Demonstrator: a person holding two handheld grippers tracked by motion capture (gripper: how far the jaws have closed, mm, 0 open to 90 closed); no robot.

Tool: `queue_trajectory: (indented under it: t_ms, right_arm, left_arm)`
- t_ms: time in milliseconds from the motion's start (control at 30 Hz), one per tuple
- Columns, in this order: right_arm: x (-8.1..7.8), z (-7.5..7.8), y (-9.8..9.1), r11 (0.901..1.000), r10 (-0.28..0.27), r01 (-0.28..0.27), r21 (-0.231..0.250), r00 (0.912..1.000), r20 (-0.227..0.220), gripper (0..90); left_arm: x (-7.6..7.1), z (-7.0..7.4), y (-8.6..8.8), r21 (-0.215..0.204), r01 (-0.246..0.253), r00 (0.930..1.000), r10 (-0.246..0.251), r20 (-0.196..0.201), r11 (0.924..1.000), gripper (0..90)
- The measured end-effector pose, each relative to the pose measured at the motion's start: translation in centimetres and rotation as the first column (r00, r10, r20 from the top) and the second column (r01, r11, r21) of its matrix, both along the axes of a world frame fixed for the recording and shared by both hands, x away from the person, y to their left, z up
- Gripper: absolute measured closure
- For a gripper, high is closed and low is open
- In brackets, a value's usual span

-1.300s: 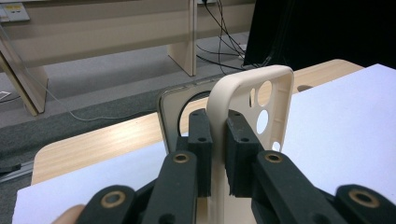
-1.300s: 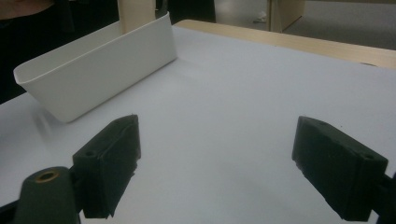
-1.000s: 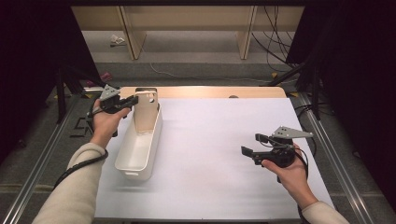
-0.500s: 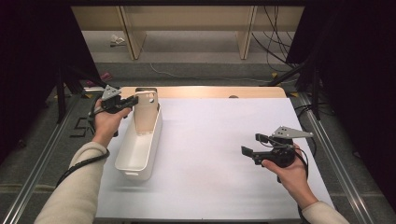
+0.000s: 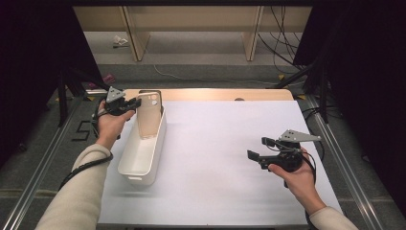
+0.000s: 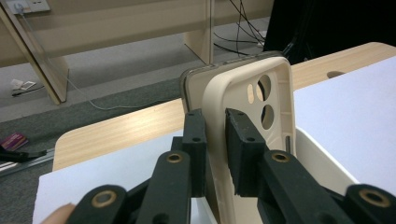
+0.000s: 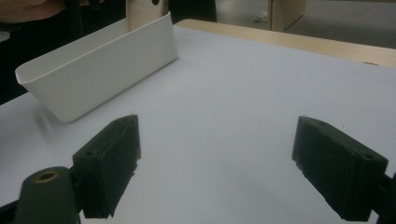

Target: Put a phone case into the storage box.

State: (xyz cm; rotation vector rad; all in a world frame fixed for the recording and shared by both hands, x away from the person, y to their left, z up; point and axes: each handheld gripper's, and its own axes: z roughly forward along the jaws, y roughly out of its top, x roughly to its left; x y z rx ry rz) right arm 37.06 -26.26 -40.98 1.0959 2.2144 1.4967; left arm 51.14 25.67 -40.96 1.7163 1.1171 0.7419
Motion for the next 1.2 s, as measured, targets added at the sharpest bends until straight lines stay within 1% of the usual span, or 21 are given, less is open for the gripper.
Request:
queue_trajectory:
  t_ms: [233, 600, 667, 733, 900, 1000, 1133, 1200]
  right_arm:
    - [0.0, 0.0, 0.0, 1.0000, 0.000, 0.000, 0.002, 1.0000, -0.002, 16.2]
    - [0.0, 0.0, 0.0, 1.0000, 0.001, -0.001, 0.004, 1.0000, -0.002, 16.2]
    - [0.0, 0.0, 0.0, 1.0000, 0.002, -0.002, 0.004, 1.0000, -0.002, 16.2]
    - [0.0, 0.0, 0.0, 1.0000, 0.002, -0.002, 0.004, 1.0000, -0.003, 16.2]
    - [0.0, 0.0, 0.0, 1.0000, 0.003, -0.003, 0.004, 1.0000, -0.003, 16.2]
    - [0.0, 0.0, 0.0, 1.0000, 0.003, -0.003, 0.005, 1.0000, -0.003, 16.1]
    - [0.0, 0.0, 0.0, 1.0000, 0.004, -0.004, 0.004, 1.0000, -0.002, 16.2]
    - [0.0, 0.0, 0.0, 1.0000, 0.003, -0.003, 0.004, 1.0000, -0.001, 16.2]
  left_arm:
    - [0.4, 0.0, -0.2, 0.033, -0.018, 0.9998, 0.018, -0.006, 0.9993, 75.6]
    - [0.8, 0.0, -0.8, 0.056, -0.038, 0.9991, 0.039, -0.015, 0.9977, 70.7]
    - [0.8, 0.0, -0.9, 0.074, -0.041, 0.9989, 0.043, -0.018, 0.9964, 69.7]
    - [0.9, 0.0, -1.0, 0.073, -0.050, 0.9985, 0.051, -0.021, 0.9961, 68.8]
    - [1.1, 0.0, -1.2, 0.095, -0.060, 0.9978, 0.063, -0.023, 0.9937, 66.1]
    - [1.2, 0.0, -1.3, 0.107, -0.077, 0.9966, 0.080, -0.022, 0.9912, 62.2]
    - [1.2, 0.2, -1.4, 0.111, -0.099, 0.9939, 0.104, -0.037, 0.9889, 52.6]
    - [1.1, 0.3, -1.4, 0.120, -0.108, 0.9926, 0.114, -0.043, 0.9868, 47.6]
